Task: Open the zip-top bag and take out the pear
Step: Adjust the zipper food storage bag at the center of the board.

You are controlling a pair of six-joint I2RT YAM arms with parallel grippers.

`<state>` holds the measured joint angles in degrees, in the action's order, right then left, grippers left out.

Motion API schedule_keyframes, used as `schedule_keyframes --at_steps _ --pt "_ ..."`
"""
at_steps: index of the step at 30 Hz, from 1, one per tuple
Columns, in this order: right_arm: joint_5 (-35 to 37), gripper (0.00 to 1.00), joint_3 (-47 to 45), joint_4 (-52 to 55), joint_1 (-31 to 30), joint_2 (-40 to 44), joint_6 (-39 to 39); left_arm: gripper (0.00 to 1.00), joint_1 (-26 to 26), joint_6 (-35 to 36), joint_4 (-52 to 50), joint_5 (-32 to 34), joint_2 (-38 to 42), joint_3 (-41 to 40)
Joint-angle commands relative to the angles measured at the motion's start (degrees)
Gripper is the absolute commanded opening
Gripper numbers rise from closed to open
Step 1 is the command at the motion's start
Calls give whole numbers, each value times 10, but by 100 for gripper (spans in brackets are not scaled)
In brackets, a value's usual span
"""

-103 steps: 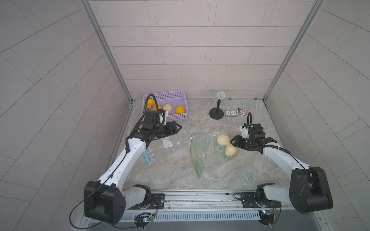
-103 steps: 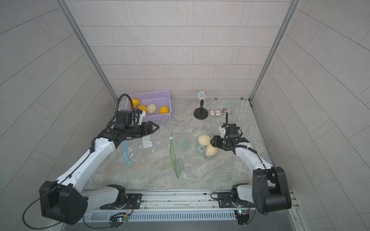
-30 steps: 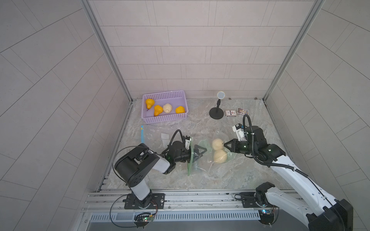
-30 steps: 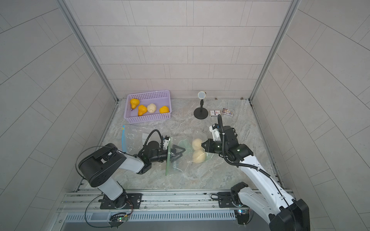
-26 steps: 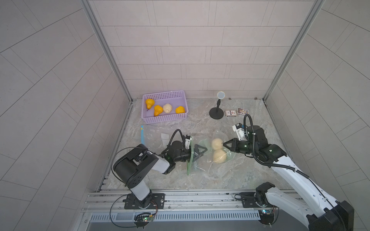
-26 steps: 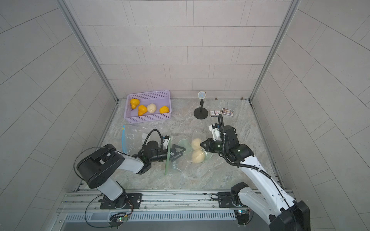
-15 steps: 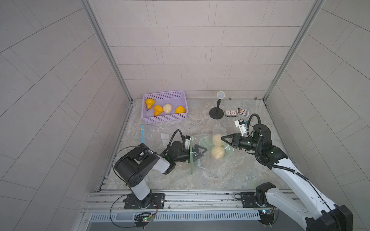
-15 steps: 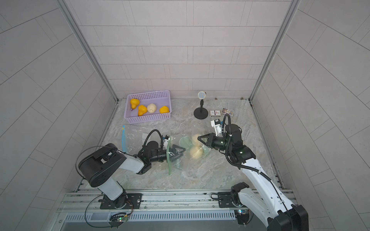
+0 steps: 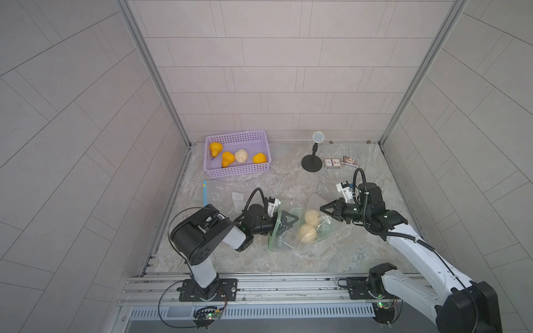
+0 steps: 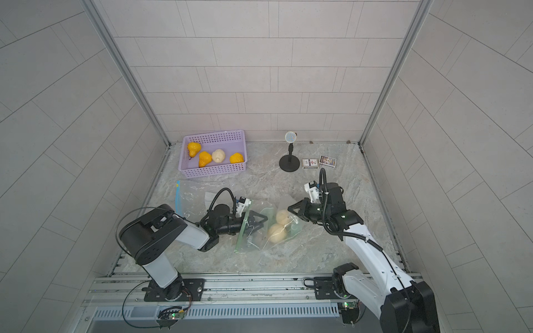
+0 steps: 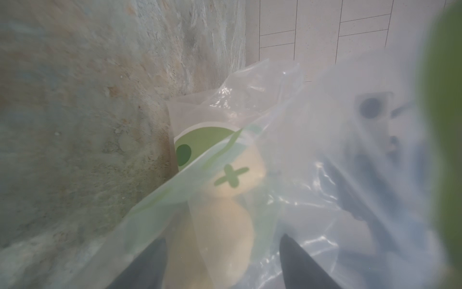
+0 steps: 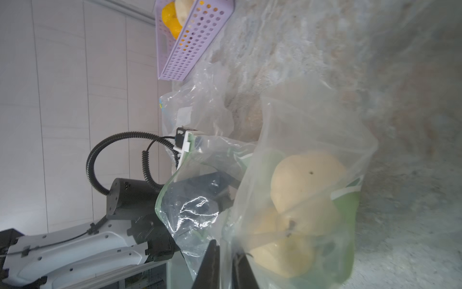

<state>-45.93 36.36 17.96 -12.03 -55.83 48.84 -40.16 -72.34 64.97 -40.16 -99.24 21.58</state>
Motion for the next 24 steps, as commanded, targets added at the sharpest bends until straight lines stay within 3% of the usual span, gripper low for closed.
schedule_keyframes --at_steps 1,3,6,9,12,16,24 --pt "55 33 23 69 19 14 -59 77 1 9 26 -14 -9 0" --pt "92 41 45 117 24 26 -89 77 1 11 26 -16 -10 -4" --pt "101 43 68 156 22 49 -109 77 1 11 26 -15 -10 -10" --pt "101 34 69 166 -11 58 -110 77 1 11 26 -17 -14 -12" --pt "155 27 57 167 -76 47 -103 77 1 11 26 -16 -17 -14" --pt "190 18 16 99 -129 8 -62 77 -1 10 26 -13 -13 -16" --pt "216 10 -2 23 -158 -104 -56 78 -20 -2 23 -4 -30 -18"
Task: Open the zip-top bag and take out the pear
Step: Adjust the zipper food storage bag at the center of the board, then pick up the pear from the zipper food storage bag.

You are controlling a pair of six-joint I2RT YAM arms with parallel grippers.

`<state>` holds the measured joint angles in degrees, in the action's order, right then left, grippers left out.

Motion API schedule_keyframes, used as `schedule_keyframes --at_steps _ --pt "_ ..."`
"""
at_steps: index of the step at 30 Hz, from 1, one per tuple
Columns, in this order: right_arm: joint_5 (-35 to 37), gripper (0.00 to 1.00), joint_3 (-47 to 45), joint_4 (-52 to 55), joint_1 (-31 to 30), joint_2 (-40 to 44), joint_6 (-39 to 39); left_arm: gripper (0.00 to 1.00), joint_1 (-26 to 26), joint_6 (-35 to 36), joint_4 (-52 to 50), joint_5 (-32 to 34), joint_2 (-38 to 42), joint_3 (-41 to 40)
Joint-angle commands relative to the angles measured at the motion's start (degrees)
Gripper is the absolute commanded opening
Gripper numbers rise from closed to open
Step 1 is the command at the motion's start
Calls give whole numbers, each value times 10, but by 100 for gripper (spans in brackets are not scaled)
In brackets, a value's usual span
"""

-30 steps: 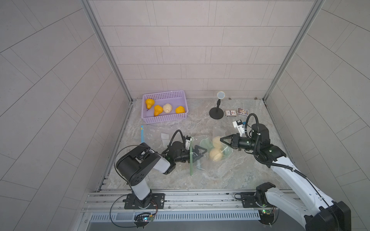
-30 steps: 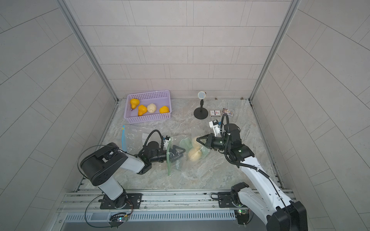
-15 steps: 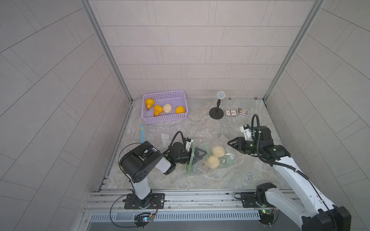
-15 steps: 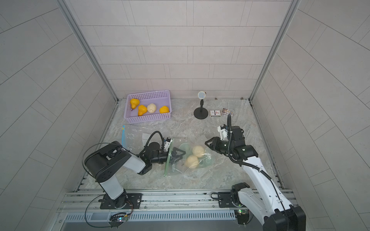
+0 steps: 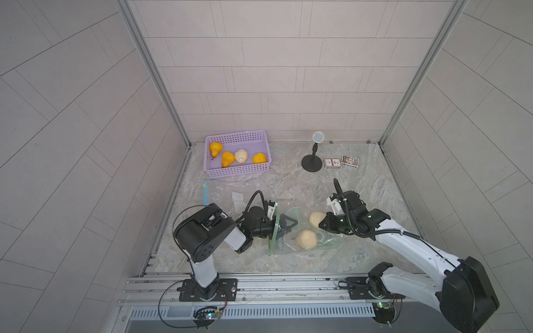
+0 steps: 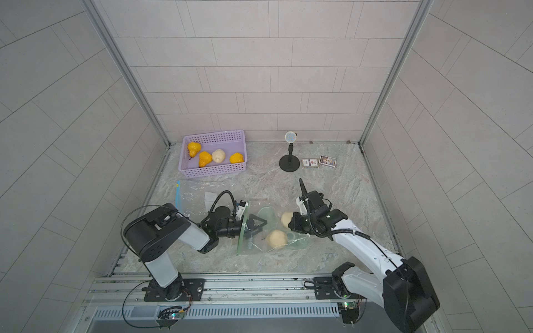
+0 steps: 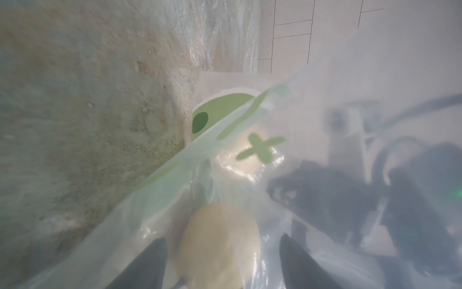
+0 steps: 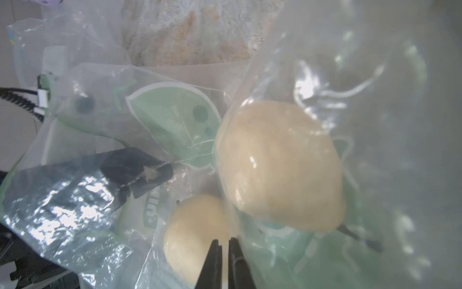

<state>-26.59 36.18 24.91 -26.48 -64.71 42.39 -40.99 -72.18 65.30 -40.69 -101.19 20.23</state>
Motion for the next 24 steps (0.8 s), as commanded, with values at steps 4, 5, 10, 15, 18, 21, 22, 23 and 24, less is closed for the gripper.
schedule_keyframes --at_steps 4,5,10,15,18,21,22,23,24 --pt "30 8 -27 -69 -29 -39 14 78 -29 -13 12 2 -18 -6" --pt "31 7 -33 -74 -31 -39 16 78 -32 -15 13 3 -21 -9" --pt "49 4 -59 -90 -31 -39 21 80 -44 -24 13 3 -7 -20" --pt "52 2 -69 -113 -31 -60 27 81 -75 -33 -11 -2 23 -7" --pt "55 1 -72 -133 -31 -78 30 81 -96 -18 -68 0 33 7" --pt "54 0 -75 -151 -31 -95 34 81 -107 -9 -106 0 38 14" --pt "55 0 -76 -158 -31 -99 36 81 -111 -9 -113 0 40 15" --pt "57 0 -78 -162 -31 -103 38 82 -113 -11 -117 2 41 16" --pt "57 0 -79 -167 -31 -107 40 82 -117 -12 -119 2 41 18"
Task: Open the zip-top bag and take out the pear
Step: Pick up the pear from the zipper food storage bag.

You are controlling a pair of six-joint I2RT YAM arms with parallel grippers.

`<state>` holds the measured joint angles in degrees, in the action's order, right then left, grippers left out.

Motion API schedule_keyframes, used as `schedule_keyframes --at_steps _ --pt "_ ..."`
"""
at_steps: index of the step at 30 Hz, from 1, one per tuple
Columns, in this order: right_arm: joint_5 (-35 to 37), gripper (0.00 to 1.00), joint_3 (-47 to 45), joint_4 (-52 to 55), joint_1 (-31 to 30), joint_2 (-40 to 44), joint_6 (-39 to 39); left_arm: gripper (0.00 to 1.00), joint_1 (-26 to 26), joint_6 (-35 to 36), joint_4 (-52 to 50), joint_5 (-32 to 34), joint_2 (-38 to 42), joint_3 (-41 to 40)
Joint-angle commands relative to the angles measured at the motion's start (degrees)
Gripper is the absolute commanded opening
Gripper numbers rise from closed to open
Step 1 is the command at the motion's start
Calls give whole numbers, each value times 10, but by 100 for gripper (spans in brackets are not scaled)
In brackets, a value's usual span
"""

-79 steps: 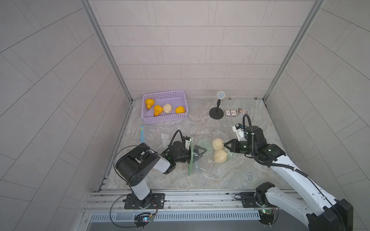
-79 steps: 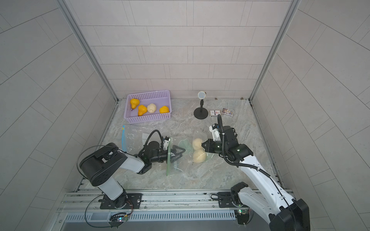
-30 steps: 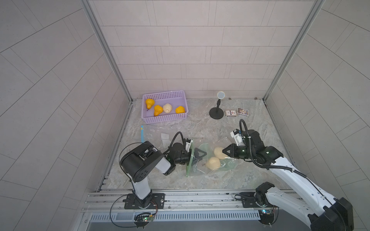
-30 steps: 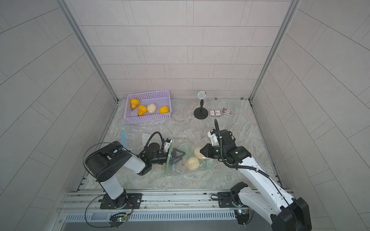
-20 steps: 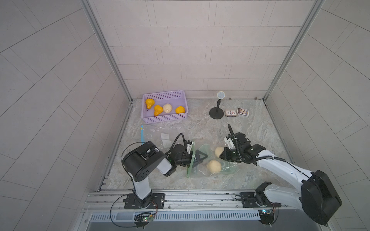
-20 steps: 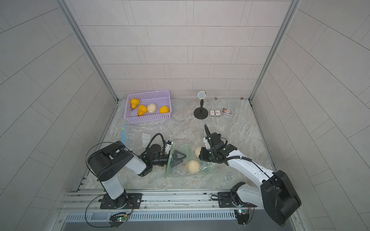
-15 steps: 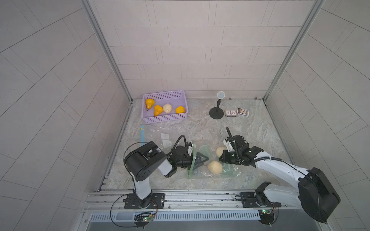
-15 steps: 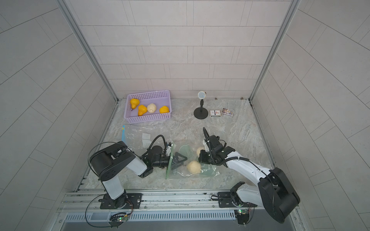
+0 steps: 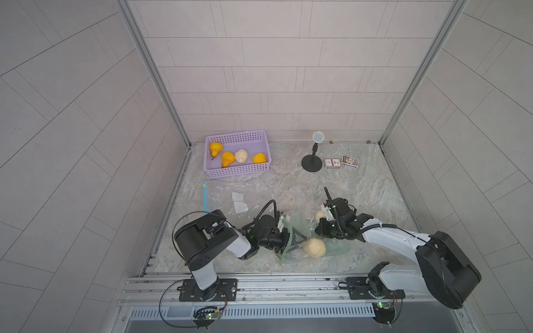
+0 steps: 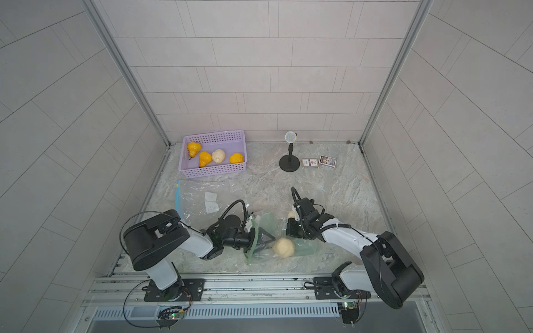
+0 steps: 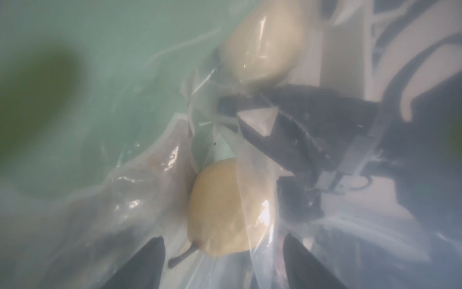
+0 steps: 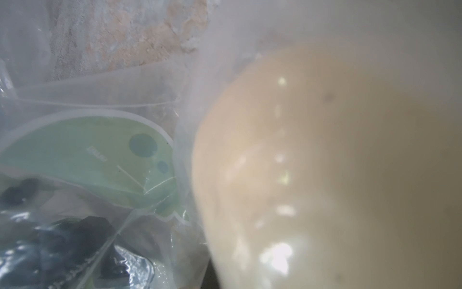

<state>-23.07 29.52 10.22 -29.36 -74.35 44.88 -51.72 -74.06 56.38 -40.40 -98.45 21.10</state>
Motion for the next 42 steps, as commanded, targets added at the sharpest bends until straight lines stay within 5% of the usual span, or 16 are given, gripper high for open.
schedule_keyframes --at_steps 1,10,18,27,42 --pt "22 0 -14 -27 -3 -13 17 83 -14 8 -33 0 13 15" --pt "34 1 -13 -32 6 14 14 90 -33 8 -33 17 -7 42" --pt "82 25 25 170 44 226 -20 95 -33 -14 30 28 -38 48" --pt "-9 28 -91 184 51 359 56 100 -34 -2 15 32 -10 42" --pt "-50 27 -159 61 47 308 99 100 -49 16 -23 28 16 50"
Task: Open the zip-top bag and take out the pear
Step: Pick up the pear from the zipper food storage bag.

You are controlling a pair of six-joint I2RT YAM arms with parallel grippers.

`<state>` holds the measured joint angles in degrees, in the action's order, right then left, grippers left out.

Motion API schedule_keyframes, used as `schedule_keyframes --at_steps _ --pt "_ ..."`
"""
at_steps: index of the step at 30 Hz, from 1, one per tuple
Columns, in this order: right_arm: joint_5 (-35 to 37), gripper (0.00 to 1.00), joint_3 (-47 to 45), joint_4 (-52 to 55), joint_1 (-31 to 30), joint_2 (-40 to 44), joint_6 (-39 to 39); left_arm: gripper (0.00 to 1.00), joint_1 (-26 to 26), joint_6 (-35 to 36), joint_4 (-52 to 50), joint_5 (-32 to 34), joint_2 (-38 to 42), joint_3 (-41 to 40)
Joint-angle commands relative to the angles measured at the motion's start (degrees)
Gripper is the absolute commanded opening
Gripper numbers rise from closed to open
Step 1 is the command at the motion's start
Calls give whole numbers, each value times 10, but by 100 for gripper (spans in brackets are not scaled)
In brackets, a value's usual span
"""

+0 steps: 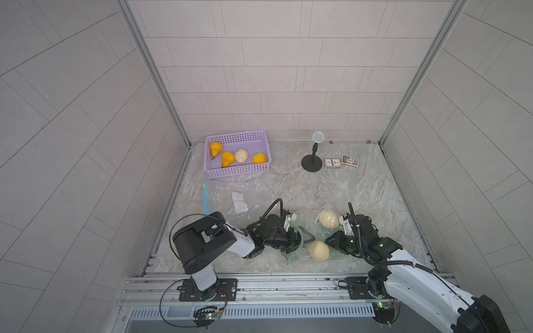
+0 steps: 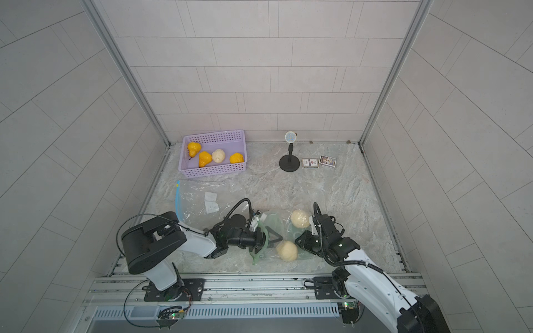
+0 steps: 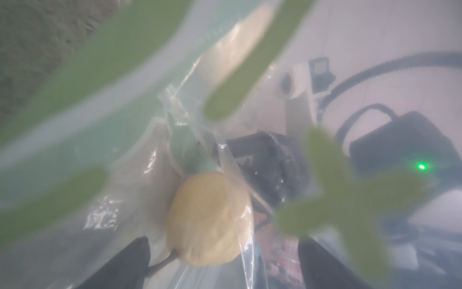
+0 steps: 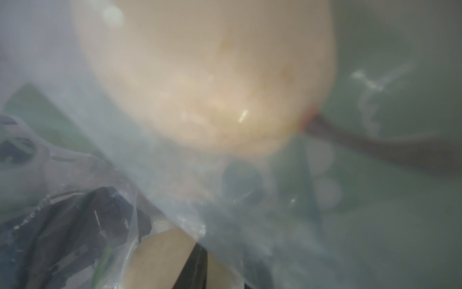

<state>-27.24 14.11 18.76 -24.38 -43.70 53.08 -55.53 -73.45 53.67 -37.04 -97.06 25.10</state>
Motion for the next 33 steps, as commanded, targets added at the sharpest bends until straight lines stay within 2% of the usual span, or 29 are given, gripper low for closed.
schedule_keyframes --at_steps 1,7,16,22,27,29,31,33 --pt "-7 27 -8 -27 -4 2 20 100 -15 7 4 -8 -2 8" --pt "6 21 -34 -79 -23 -17 52 100 -28 -22 50 -15 -30 -15" --pt "60 11 -18 -179 -82 -118 97 100 -44 -56 127 -17 -85 -19" --pt "83 8 13 -239 -134 -197 116 100 -47 -56 129 -14 -105 -11" --pt "102 5 12 -318 -162 -249 163 99 -46 -52 116 1 -102 -17" --pt "110 4 13 -329 -162 -251 170 92 -44 -53 115 7 -102 -23" --pt "122 4 26 -305 -161 -246 169 76 -44 -54 121 11 -99 -26" --pt "124 4 41 -286 -158 -246 158 66 -43 -54 120 12 -90 -25"
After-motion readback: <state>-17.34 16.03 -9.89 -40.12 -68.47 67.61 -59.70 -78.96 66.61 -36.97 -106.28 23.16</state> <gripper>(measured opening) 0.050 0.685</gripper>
